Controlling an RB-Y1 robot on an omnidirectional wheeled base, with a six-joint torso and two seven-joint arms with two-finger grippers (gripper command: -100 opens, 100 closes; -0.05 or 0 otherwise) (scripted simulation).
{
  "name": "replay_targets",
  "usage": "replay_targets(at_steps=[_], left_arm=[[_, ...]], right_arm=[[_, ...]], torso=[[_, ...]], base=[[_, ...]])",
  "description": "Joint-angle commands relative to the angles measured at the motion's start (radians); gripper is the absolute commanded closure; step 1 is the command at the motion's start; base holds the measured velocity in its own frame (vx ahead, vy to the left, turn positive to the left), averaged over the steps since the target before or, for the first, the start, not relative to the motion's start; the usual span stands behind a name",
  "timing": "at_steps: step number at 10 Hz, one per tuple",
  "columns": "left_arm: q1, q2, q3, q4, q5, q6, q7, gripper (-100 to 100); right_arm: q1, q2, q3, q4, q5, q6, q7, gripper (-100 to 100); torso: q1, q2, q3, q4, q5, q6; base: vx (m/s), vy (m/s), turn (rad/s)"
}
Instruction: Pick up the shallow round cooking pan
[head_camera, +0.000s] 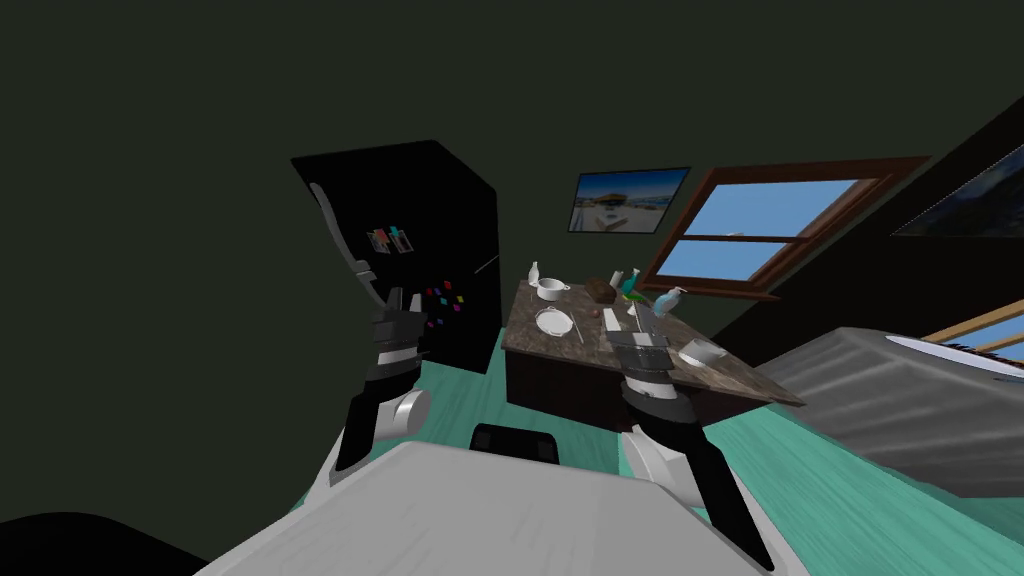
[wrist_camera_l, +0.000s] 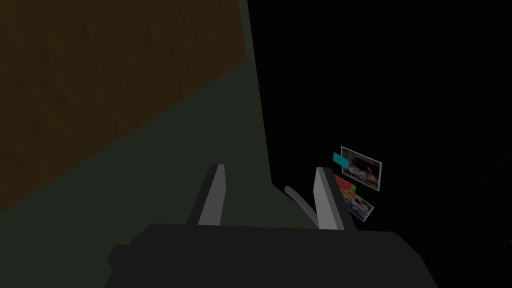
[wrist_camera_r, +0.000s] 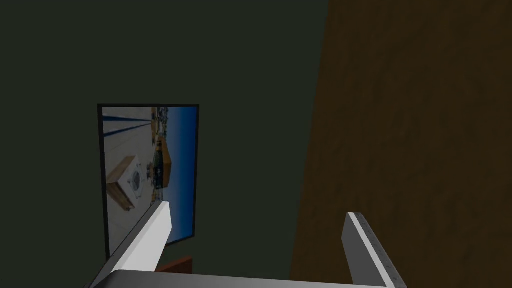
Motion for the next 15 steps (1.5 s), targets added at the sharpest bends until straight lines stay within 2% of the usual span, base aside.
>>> replay_targets(at_steps=[1,2,3,4,5,6,7,8,9,10,11,12,13,14,15], left_arm=[[0.0,0.0,0.0,0.0,0.0,0.0,0.0,0],[0.0,0.0,0.0,0.0,0.0,0.0,0.0,0],[0.0,0.0,0.0,0.0,0.0,0.0,0.0,0],[0.0,0.0,0.0,0.0,0.0,0.0,0.0,0],[0.0,0.0,0.0,0.0,0.0,0.0,0.0,0],[0.0,0.0,0.0,0.0,0.0,0.0,0.0,0],[0.0,0.0,0.0,0.0,0.0,0.0,0.0,0],[0.0,0.0,0.0,0.0,0.0,0.0,0.0,0],[0.0,0.0,0.0,0.0,0.0,0.0,0.0,0],[0.0,0.0,0.0,0.0,0.0,0.0,0.0,0],[0.0,0.0,0.0,0.0,0.0,0.0,0.0,0],[0.0,0.0,0.0,0.0,0.0,0.0,0.0,0],[0.0,0.0,0.0,0.0,0.0,0.0,0.0,0],[0.0,0.0,0.0,0.0,0.0,0.0,0.0,0],[0.0,0.0,0.0,0.0,0.0,0.0,0.0,0]], right_arm=[[-0.006,-0.031,0.011,-0.006,0.005,0.024,0.007,-100],[-0.017,-0.07,0.038,-0.016,0.015,0.063,0.021,-100],[-0.017,-0.086,0.038,-0.016,0.015,0.063,0.021,-100],[-0.03,-0.121,0.067,-0.026,0.025,0.106,0.037,-100],[-0.03,-0.143,0.067,-0.026,0.025,0.106,0.037,-100],[-0.044,-0.175,0.099,-0.036,0.036,0.153,0.055,-100],[-0.044,-0.203,0.099,-0.036,0.036,0.153,0.055,-100],[-0.061,-0.232,0.134,-0.045,0.047,0.196,0.074,-100],[-0.061,-0.264,0.134,-0.045,0.047,0.202,0.074,-100],[-0.081,-0.293,0.171,-0.055,0.058,0.241,0.095,-100],[-0.081,-0.323,0.171,-0.055,0.058,0.254,0.095,-100],[-0.102,-0.354,0.21,-0.063,0.069,0.293,0.118,-100],[-0.102,-0.384,0.21,-0.063,0.069,0.308,0.118,-100],[-0.125,-0.415,0.251,-0.071,0.08,0.346,0.142,-100],[-0.125,-0.446,0.251,-0.071,0.08,0.364,0.142,-100]], torso=[[0.0,0.0,0.0,0.0,0.0,0.0],[0.0,0.0,0.0,0.0,0.0,0.0],[0.0,0.0,0.0,0.0,0.0,0.0],[0.0,-0.001,0.0,0.0,0.0,0.001],[0.0,0.0,0.0,0.0,0.0,0.0],[0.0,0.0,0.0,0.0,0.0,0.001],[0.0,0.0,0.0,0.0,0.0,0.0],[-0.001,0.0,0.0,0.0,0.0,0.001],[0.0,0.0,0.0,0.0,0.0,0.0],[0.0,0.0,0.0,0.0,0.0,0.001],[-0.001,0.0,0.0,0.0,0.0,0.0],[-0.001,0.0,0.0,0.0,0.0,0.001],[0.0,0.0,0.0,0.0,0.0,0.0],[-0.001,-0.001,0.0,0.0,0.0,0.001],[0.0,0.0,0.0,0.0,0.0,0.0]], base=[[-0.036,0.001,0.067],[-0.035,0.004,0.143],[-0.032,0.001,0.06],[-0.041,0.006,0.136],[-0.036,-0.001,0.083],[-0.046,0.002,0.152],[-0.041,-0.007,0.078],[-0.041,0.0,0.141],[-0.036,-0.003,0.1],[-0.044,-0.006,0.209],[-0.036,-0.004,0.083],[-0.045,-0.002,0.132],[-0.033,-0.004,0.119],[-0.034,0.003,0.214],[-0.03,0.0,0.078]])
